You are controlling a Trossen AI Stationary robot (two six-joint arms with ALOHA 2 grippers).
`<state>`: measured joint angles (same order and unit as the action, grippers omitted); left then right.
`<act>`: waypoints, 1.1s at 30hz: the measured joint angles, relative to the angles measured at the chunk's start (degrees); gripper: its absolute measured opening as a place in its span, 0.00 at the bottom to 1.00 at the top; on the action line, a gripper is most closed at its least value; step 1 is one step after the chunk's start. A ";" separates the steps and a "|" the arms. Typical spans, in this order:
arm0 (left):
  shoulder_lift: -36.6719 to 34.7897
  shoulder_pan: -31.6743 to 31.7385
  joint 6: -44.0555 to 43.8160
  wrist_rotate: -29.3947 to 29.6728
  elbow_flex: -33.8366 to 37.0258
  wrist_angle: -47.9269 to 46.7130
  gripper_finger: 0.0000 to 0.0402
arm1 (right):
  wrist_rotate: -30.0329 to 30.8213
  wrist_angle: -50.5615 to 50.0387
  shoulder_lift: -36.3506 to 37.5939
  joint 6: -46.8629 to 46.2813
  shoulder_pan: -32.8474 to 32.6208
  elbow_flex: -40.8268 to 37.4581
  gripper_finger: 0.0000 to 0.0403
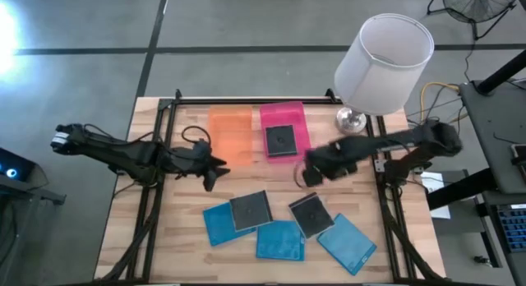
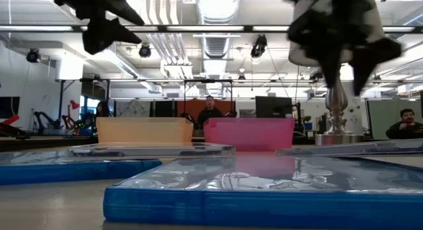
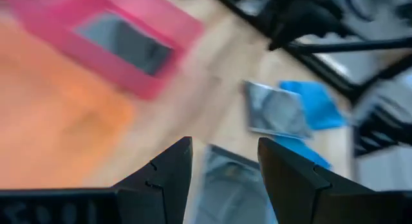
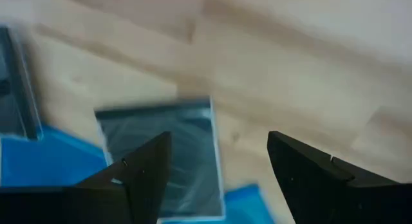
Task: Pick & place jewel cases by type
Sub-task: Put the right black CD case into the pink bin
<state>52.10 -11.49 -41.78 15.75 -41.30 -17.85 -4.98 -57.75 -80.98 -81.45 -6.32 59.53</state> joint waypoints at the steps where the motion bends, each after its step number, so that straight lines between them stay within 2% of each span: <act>1: 0.74 0.00 -0.11 -1.55 0.80 2.85 0.40 | -0.42 2.85 1.87 -3.90 -2.27 -2.48 0.61; 5: 5.49 -0.47 -1.66 -3.26 1.12 9.01 0.40 | -1.05 12.72 8.04 -16.81 -10.58 -11.99 0.60; 8: 11.48 -1.04 -1.81 -3.26 -1.11 9.81 0.40 | 0.34 20.79 9.77 -20.19 -15.00 -17.85 0.61; 16: 31.65 -4.42 -0.89 -4.56 -13.79 9.54 0.40 | 0.64 33.70 9.08 -15.45 -20.14 -28.78 0.63; 20: 41.60 -5.90 3.92 -3.71 -22.36 9.66 0.40 | 2.13 45.15 10.70 -12.94 -20.94 -34.73 0.63; 24: 49.38 -5.70 1.90 -3.43 -28.55 9.07 0.40 | 3.50 55.38 11.39 -12.75 -21.23 -40.92 0.63; 28: 55.27 -5.77 0.36 -4.23 -34.09 8.52 0.40 | 4.52 58.51 11.35 -11.57 -21.28 -43.83 0.63; 33: 62.50 -6.11 0.45 -6.96 -41.21 2.13 0.40 | 5.11 58.95 11.33 -9.22 -21.29 -44.20 0.62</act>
<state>114.60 -17.60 -41.33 8.78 -82.51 -15.71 0.14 1.19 -69.65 -90.67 -27.61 15.33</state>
